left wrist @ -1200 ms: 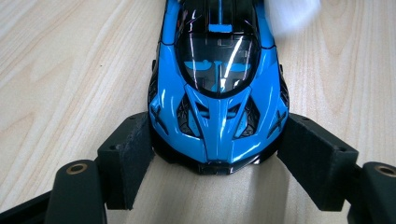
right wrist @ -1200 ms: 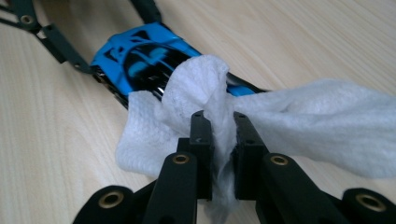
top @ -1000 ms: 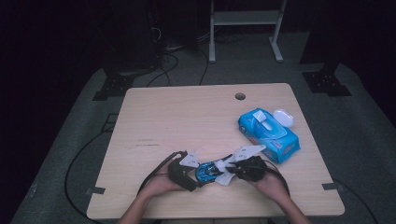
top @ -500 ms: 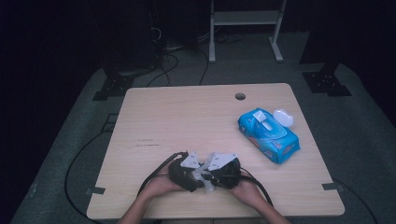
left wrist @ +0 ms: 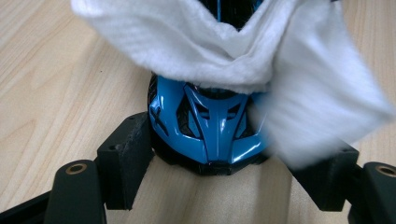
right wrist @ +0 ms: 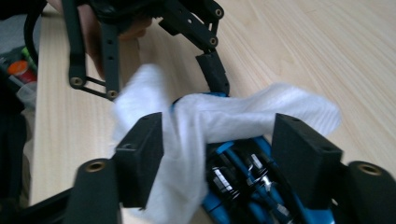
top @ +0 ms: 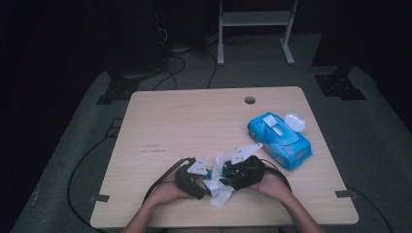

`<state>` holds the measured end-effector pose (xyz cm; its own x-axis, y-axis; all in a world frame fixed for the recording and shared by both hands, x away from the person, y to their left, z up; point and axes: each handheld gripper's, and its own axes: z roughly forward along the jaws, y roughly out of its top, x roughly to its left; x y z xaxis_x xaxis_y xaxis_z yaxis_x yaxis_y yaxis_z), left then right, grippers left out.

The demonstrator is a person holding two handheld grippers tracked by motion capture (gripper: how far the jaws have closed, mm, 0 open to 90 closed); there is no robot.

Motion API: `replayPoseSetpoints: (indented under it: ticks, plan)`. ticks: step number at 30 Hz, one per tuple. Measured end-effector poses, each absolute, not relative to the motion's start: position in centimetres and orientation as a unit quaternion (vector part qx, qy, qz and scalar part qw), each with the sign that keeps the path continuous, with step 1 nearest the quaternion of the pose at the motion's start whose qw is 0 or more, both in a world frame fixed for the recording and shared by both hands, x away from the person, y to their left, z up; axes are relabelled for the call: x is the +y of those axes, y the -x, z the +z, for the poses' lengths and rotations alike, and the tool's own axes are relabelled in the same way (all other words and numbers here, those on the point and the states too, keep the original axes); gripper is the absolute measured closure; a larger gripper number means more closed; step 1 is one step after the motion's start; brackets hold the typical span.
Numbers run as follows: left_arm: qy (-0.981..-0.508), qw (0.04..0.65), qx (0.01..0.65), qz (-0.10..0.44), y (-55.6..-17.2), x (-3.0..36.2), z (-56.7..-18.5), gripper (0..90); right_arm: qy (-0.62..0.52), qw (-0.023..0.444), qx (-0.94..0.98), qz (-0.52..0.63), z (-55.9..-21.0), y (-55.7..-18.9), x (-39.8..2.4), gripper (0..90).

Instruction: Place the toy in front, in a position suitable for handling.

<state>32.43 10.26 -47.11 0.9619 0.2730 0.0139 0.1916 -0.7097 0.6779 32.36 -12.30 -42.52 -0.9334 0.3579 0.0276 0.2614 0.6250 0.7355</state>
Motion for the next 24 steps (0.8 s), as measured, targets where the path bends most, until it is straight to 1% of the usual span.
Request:
replayPoseSetpoints:
  ticks: [1,2,6,7,8,9,10,11,12,13,16,18,19,20,21,22,23,24]
  plan:
    - [-0.923,0.360,0.125,0.057,-32.4,10.3,-47.1,26.1,-0.166,0.038,0.902,0.396,-42.9,-33.7,-12.0,31.2]
    - [-0.923,0.360,0.125,0.057,-32.4,10.3,-47.1,26.1,-0.162,0.027,0.904,0.395,-43.2,-34.1,-11.7,30.1]
    - [-0.922,0.361,0.126,0.055,-32.5,10.3,-47.1,26.1,-0.133,0.010,0.909,0.395,-43.8,-34.8,-10.7,30.2]
    - [-0.923,0.361,0.124,0.055,-32.5,10.3,-47.1,26.1,-0.119,-0.009,0.917,0.381,-44.5,-35.0,-10.0,36.9]
    - [-0.923,0.361,0.125,0.054,-32.5,10.3,-47.1,26.2,-0.113,-0.004,0.920,0.374,-44.8,-34.8,-9.7,38.5]
    - [-0.923,0.361,0.125,0.054,-32.5,10.3,-47.1,26.2,-0.107,0.011,0.921,0.375,-44.8,-34.5,-9.6,45.4]
    - [-0.923,0.361,0.125,0.054,-32.5,10.4,-47.1,26.2,-0.098,0.018,0.918,0.384,-44.8,-34.2,-9.7,59.1]
    - [-0.923,0.361,0.125,0.054,-32.5,10.4,-47.1,26.2,-0.094,0.012,0.916,0.389,-44.8,-34.1,-9.7,63.1]
    - [-0.923,0.361,0.125,0.054,-32.5,10.4,-47.1,26.2,-0.094,0.012,0.916,0.389,-44.8,-34.1,-9.7,63.1]
    - [-0.923,0.360,0.126,0.054,-32.5,10.3,-47.1,26.2,-0.094,0.033,0.917,0.386,-44.9,-33.5,-9.5,69.7]
    - [-0.923,0.359,0.126,0.054,-32.5,10.3,-47.1,26.2,-0.096,0.055,0.918,0.381,-44.8,-32.7,-9.4,77.7]
    - [-0.923,0.359,0.127,0.054,-32.5,10.3,-47.1,26.2,-0.112,0.080,0.916,0.376,-44.6,-32.7,-9.8,79.5]
    - [-0.922,0.360,0.128,0.054,-32.5,10.3,-47.1,26.3,-0.132,0.100,0.912,0.375,-44.4,-32.8,-10.1,80.0]
    - [-0.922,0.360,0.128,0.054,-32.5,10.3,-47.1,26.4,-0.132,0.100,0.912,0.375,-44.4,-32.8,-10.1,80.0]
    - [-0.922,0.360,0.128,0.052,-32.5,10.3,-47.1,26.3,-0.165,0.123,0.904,0.375,-44.1,-33.2,-10.6,81.3]
    - [-0.922,0.360,0.128,0.052,-32.5,10.3,-47.1,26.3,-0.165,0.123,0.904,0.375,-44.1,-33.2,-10.6,81.3]
    - [-0.923,0.359,0.127,0.052,-32.5,10.4,-47.1,26.3,-0.174,0.201,0.900,0.346,-44.0,-32.8,-10.5,81.6]
    - [-0.923,0.360,0.128,0.052,-32.5,10.4,-47.1,26.3,-0.184,0.206,0.892,0.358,-43.8,-32.7,-10.8,81.6]
